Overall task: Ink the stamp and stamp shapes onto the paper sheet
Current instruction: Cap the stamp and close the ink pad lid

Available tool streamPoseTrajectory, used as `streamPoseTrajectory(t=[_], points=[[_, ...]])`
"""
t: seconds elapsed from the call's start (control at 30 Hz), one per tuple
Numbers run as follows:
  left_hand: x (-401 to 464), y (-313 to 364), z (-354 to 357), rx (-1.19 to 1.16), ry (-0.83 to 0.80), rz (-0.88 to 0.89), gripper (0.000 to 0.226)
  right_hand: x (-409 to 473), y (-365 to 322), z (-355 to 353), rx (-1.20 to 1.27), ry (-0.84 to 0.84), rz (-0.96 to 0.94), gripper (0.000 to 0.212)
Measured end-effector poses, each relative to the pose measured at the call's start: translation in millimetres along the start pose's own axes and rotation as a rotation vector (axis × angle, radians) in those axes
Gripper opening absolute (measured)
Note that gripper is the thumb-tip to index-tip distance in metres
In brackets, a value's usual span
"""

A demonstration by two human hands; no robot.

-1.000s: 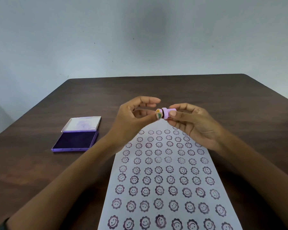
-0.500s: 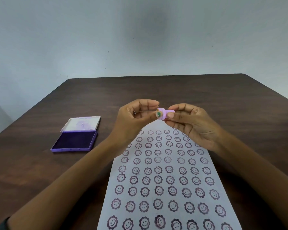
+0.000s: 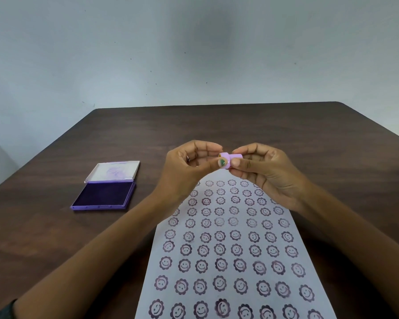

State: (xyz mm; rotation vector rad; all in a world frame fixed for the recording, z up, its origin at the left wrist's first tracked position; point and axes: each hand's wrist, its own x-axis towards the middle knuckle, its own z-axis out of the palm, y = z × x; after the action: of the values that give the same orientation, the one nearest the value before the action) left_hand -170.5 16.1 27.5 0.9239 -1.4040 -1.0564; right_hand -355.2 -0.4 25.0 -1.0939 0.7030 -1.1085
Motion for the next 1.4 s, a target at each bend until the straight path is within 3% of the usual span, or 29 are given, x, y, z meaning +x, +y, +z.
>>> streamPoseTrajectory(t=[0.13, 0.27, 0.4, 0.57, 0.73, 0.87, 1.07, 1.23, 1.4], points=[[0, -4, 0, 0.097, 0.002, 0.018, 0.03, 1, 0, -2, -0.088, 0.006, -0.012, 0.03], [-2, -8, 3, 0.376, -0.079, 0.118, 0.03, 0, -2, -5, -0.321, 0.055, -0.105, 0.031], [-4, -11, 3, 0.667, -0.19, 0.168, 0.045, 3, -2, -9, -0.606, 0.167, -0.25, 0.023], [1, -3, -13, 0.893, -0.214, 0.186, 0.046, 10, 4, -17, -0.871, 0.263, -0.35, 0.021], [-4, 1, -53, 0.935, -0.151, 0.165, 0.048, 12, 9, -9, -1.013, 0.291, -0.384, 0.021], [-23, 2, -104, 1.011, -0.076, 0.131, 0.056, 18, 8, 15, -1.06, 0.21, -0.4, 0.02], [-51, 5, -172, 1.08, 0.003, -0.067, 0.087, 45, 19, 60, -1.163, 0.078, -0.422, 0.018], [-75, -2, -191, 1.051, -0.047, -0.192, 0.108, 76, 34, 84, -1.219, 0.055, -0.402, 0.023], [-84, -8, -195, 1.024, 0.019, -0.137, 0.096, 88, 45, 86, -1.252, 0.104, -0.358, 0.027]])
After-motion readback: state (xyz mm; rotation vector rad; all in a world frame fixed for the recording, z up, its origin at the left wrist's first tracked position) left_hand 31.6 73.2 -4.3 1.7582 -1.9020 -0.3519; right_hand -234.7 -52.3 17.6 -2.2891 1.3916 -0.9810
